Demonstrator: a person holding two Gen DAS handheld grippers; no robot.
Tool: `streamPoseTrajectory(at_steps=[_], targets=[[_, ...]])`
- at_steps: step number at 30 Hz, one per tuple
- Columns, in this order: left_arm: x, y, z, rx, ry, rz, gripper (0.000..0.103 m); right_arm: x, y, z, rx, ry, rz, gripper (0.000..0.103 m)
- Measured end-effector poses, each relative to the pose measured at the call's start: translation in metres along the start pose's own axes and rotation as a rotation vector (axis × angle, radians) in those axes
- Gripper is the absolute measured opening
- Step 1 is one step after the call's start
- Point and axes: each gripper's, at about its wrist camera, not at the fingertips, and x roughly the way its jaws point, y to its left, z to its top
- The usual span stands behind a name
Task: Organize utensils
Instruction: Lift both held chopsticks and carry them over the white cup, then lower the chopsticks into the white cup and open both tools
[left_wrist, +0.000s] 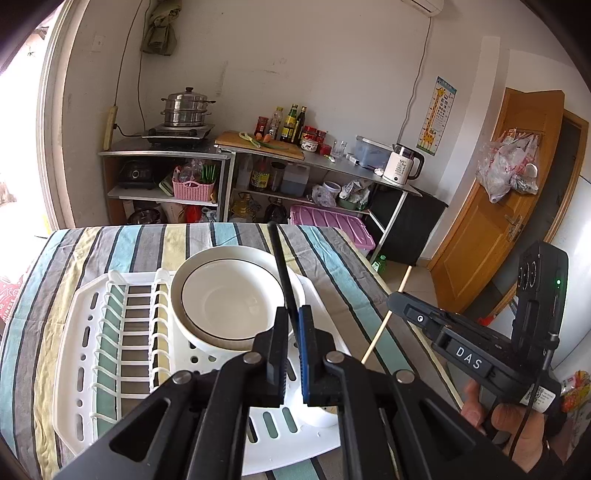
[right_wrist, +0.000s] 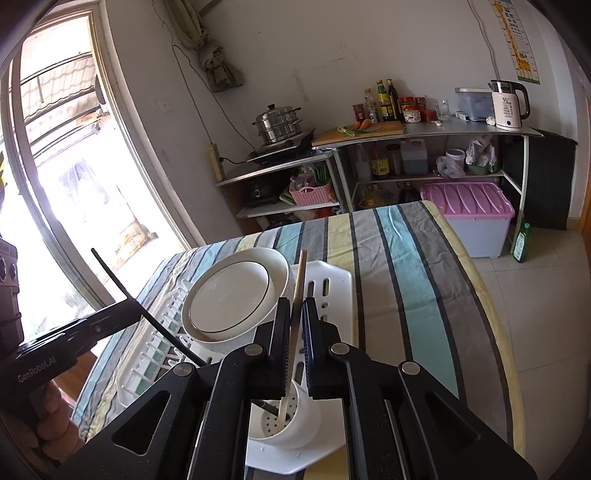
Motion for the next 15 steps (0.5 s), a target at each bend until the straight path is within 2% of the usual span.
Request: streamPoseTrajectory(at_steps=[3,6,8,15], targets=[[-0.003,0.004,-0.005,0.005,0.002,0.014,0.006,-0.003,-0.005,-0.004,0.003,0.008,-0.002,0.014],[-0.005,0.006,-0.009,0.006,0.005,0.026,0.009,-0.010,-0.006,-0.008,0.001,0.005,-0.001,0.014],[-0.007,0.007,-0.012,0.008,0.007,0.031,0.015,-0.017,-0.006,-0.010,0.000,0.000,-0.001,0.015],[-0.032,0.001,-0.030,0.039,-0.024,0.052,0.018,-0.058,0.003,-0.028,-0.033,-0.039,0.004,0.016]])
